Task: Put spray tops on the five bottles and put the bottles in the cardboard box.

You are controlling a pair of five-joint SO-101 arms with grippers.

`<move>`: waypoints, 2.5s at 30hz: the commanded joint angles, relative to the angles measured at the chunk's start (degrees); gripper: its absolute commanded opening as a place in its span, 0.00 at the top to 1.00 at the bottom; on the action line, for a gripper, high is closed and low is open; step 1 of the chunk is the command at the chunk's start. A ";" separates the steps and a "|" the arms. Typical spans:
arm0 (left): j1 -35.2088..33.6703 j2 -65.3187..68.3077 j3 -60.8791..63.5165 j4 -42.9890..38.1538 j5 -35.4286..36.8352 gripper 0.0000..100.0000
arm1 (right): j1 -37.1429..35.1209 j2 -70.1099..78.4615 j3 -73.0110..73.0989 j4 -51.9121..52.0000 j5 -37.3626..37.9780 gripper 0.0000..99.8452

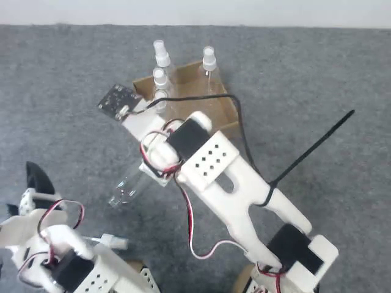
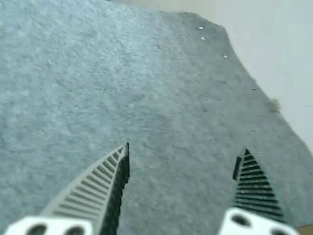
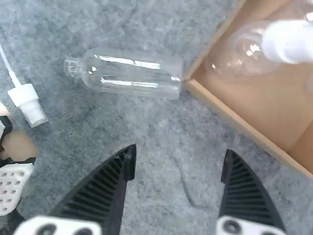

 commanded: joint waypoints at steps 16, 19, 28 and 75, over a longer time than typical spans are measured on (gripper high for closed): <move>-15.21 -1.14 4.79 -5.36 -11.34 0.68 | -8.13 -3.91 13.80 -14.73 6.59 0.78; -15.56 -1.14 5.67 -5.27 -11.34 0.68 | -8.13 -3.91 15.82 -17.36 6.68 0.78; -15.56 -1.05 6.20 1.93 -11.34 0.68 | -7.96 -3.74 17.14 -19.30 6.77 0.78; -15.47 -1.05 9.27 7.56 -17.14 0.67 | -9.01 40.48 -24.00 -6.81 38.95 0.68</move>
